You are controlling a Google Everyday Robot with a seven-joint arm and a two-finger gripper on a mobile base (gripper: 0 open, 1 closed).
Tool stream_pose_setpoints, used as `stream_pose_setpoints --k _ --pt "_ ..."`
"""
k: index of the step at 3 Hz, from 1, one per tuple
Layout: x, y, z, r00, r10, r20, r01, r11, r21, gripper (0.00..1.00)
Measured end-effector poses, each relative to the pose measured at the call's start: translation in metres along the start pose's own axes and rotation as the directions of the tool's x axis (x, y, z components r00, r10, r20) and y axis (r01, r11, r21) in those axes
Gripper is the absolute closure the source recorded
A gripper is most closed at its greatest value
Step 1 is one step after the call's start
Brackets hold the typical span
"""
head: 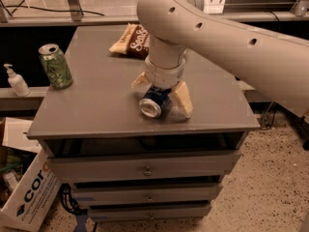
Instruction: Place pepsi can upright
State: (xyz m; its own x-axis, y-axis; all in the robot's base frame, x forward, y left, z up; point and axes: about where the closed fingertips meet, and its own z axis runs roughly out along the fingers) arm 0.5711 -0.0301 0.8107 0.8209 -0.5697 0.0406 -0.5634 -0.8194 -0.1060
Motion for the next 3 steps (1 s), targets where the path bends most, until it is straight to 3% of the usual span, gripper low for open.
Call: stream_pose_setpoints --k 3 --pt "-0.007 -0.037 -0.008 0.992 -0.094 -0.086 0.088 0.9931 -0.078 0.0"
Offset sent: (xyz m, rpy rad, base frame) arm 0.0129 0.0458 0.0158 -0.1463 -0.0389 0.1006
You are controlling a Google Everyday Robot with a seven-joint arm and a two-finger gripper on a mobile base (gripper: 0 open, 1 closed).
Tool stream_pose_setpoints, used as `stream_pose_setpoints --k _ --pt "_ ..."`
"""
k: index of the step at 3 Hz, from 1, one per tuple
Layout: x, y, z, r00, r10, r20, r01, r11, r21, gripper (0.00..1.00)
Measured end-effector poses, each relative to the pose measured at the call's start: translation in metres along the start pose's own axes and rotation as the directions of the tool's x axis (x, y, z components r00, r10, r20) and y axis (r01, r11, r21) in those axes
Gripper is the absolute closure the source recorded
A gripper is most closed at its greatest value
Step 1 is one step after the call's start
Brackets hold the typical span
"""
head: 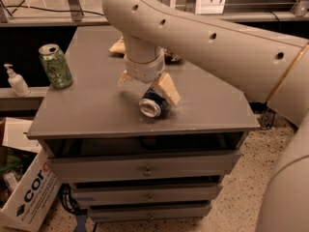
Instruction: Place pepsi can upright
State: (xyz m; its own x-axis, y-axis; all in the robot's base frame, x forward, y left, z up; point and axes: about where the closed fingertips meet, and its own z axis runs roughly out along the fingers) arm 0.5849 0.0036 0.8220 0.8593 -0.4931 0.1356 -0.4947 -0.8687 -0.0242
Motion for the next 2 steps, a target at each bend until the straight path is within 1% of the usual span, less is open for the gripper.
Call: stream_pose_setpoints --k 1,2 --pt "0.009 0.001 -0.006 1.0 -0.005 -0.026 0.005 1.0 -0.007 0.0" --pt "0.024 0.011 -0.011 0.999 0.011 -0.041 -0.011 0.9999 -0.002 0.0"
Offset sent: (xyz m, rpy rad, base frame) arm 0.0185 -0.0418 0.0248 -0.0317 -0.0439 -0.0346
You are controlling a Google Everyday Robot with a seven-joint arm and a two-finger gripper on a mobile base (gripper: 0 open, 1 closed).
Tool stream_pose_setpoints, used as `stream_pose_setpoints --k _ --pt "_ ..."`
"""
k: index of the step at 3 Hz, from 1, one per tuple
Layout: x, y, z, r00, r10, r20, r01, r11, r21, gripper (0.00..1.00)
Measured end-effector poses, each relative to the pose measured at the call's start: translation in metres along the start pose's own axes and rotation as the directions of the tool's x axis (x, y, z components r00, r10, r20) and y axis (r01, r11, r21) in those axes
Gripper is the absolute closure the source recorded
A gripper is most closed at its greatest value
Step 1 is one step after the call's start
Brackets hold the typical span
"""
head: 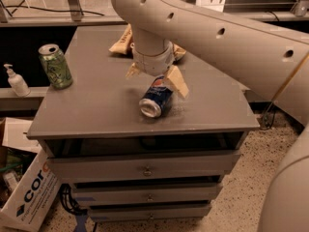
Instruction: Place pepsi can upright
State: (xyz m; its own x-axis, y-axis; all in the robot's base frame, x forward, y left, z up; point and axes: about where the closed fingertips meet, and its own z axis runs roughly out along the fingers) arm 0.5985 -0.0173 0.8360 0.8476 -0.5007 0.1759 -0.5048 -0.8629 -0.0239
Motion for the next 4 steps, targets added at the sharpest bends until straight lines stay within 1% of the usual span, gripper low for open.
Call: stream_pose_setpoints --k 1,2,3,4 --pt "0.007 0.008 -0.001 1.0 0.012 0.004 -0.012 0.9998 0.013 0.16" --pt "0.009 0.014 0.006 0.999 0.03 0.027 -0.03 0.9995 0.011 0.41" --pt "0.009 0.024 0.022 0.997 0.055 0.059 -0.055 0.9985 -0.008 0.63" --pt "0.01 0.024 0.018 0.997 0.056 0.06 -0.055 0.9984 -0.009 0.87"
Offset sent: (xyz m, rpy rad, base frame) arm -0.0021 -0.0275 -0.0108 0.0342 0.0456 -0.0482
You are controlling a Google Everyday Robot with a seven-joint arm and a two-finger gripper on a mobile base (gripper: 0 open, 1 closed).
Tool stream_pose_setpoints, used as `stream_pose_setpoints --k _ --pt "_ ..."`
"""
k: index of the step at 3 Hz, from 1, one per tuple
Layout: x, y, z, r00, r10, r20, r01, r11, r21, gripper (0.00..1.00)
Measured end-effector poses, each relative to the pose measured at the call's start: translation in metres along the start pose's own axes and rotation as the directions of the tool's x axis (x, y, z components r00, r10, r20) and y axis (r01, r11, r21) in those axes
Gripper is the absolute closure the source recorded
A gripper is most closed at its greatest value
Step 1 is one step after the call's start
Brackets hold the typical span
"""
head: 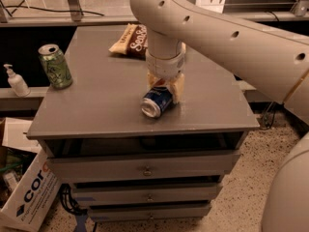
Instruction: Place pepsi can upright
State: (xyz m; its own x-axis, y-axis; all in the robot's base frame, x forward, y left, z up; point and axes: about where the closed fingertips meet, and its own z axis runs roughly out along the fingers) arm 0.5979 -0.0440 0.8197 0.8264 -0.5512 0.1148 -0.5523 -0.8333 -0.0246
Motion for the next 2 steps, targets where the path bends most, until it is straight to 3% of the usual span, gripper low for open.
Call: stream_pose_setpoints --k 1,2 --pt "-0.012 -0.012 -0.019 0.999 -0.053 0.007 0.052 0.9972 0.054 1.0" --pt "-0.032 -0.029 -0.045 0.991 -0.133 0.02 0.13 0.9832 0.128 1.0"
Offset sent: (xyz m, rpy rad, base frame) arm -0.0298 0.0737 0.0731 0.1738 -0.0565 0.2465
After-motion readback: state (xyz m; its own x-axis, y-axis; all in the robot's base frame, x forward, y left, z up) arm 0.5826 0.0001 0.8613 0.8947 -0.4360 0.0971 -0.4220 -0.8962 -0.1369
